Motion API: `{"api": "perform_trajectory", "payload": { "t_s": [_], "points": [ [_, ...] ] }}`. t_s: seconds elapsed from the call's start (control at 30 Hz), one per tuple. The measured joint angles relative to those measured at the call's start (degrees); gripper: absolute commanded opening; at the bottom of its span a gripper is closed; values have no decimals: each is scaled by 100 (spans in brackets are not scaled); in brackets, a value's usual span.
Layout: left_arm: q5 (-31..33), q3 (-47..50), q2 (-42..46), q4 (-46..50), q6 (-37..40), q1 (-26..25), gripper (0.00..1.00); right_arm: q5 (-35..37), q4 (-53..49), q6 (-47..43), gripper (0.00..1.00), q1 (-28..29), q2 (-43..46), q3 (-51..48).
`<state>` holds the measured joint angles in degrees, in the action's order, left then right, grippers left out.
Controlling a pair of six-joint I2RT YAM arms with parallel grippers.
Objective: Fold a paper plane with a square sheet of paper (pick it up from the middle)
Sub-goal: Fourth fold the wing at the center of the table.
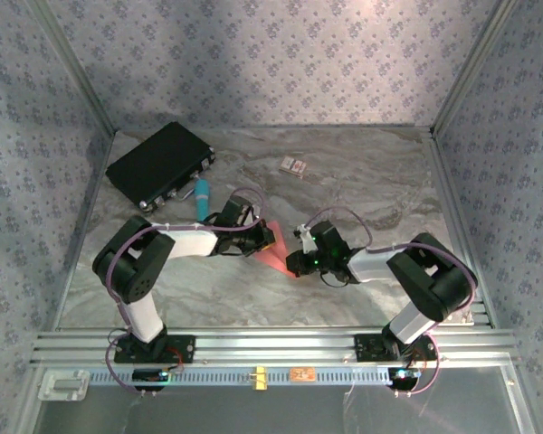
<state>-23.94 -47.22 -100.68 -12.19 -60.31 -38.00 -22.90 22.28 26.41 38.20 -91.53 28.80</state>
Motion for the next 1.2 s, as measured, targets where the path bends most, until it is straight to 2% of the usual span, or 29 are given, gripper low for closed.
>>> {"api": "perform_trajectory", "payload": {
  "t_s": [1.2],
  "points": [
    [-157, -223, -306, -44, 26, 114, 10, -310, -348, 225, 5, -146, -118, 227]
  ]
}}
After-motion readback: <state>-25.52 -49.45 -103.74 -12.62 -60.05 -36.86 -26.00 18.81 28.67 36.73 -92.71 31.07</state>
